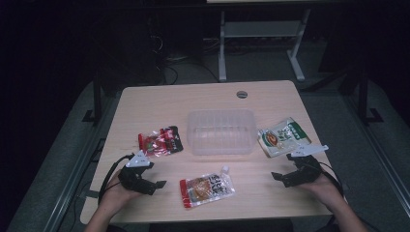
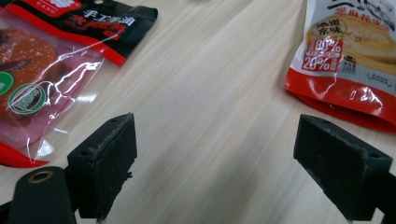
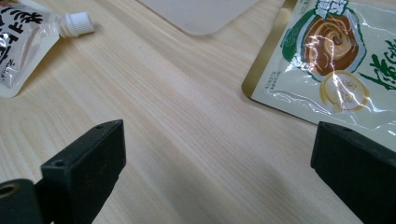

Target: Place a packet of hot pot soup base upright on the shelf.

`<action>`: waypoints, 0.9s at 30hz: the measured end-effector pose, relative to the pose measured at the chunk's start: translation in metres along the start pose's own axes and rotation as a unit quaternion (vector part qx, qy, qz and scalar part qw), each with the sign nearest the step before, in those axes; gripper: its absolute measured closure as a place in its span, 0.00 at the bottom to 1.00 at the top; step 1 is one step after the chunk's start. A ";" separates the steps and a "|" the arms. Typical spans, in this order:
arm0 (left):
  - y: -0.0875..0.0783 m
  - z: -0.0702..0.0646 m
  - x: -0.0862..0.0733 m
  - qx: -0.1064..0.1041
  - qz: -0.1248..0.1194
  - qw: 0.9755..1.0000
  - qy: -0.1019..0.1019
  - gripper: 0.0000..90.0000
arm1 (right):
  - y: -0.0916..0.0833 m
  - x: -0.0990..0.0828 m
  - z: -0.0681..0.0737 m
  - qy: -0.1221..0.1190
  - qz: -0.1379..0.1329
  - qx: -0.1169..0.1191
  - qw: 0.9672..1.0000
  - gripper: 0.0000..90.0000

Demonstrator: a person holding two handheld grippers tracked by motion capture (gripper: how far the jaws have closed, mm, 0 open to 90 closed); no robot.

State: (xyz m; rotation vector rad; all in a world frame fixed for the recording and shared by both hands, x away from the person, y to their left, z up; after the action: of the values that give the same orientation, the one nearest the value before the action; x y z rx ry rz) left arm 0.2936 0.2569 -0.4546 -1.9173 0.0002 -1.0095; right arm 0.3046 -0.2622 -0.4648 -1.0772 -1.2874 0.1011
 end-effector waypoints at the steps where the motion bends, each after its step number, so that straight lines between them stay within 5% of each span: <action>1: 0.000 0.000 0.000 0.000 0.000 1.000 0.000 0.14 | 0.000 0.000 0.000 0.000 0.000 0.000 1.000 0.03; 10: -0.007 0.006 0.006 0.009 -0.007 1.000 -0.020 0.16 | 0.001 0.000 0.000 0.004 -0.004 0.008 1.000 0.03; 14: -0.014 0.012 0.012 0.014 -0.028 0.999 -0.045 0.28 | 0.001 -0.001 0.001 0.011 -0.001 0.014 1.000 0.03; 19: -0.020 0.021 0.022 0.014 -0.040 0.997 -0.058 0.49 | 0.001 0.002 0.003 0.008 -0.001 0.013 1.000 0.03; 27: -0.018 0.036 0.044 0.020 -0.050 0.996 -0.064 0.98 | 0.003 0.003 0.006 0.003 0.003 0.018 1.000 0.04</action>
State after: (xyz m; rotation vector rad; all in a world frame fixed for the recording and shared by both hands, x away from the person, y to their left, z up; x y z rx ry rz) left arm 0.3388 0.2760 -0.4215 -1.9578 -0.1906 -0.9427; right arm 0.3018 -0.2555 -0.4652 -1.0490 -1.2725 0.1242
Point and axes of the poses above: each handheld gripper's, and its own axes: y roughly forward along the jaws, x roughly out of its top, z roughly to its left, the point moved 1 cm from there along y, roughly forward along the jaws, and after that the axes turned 15 degrees about -y, right-handed, at the moved point
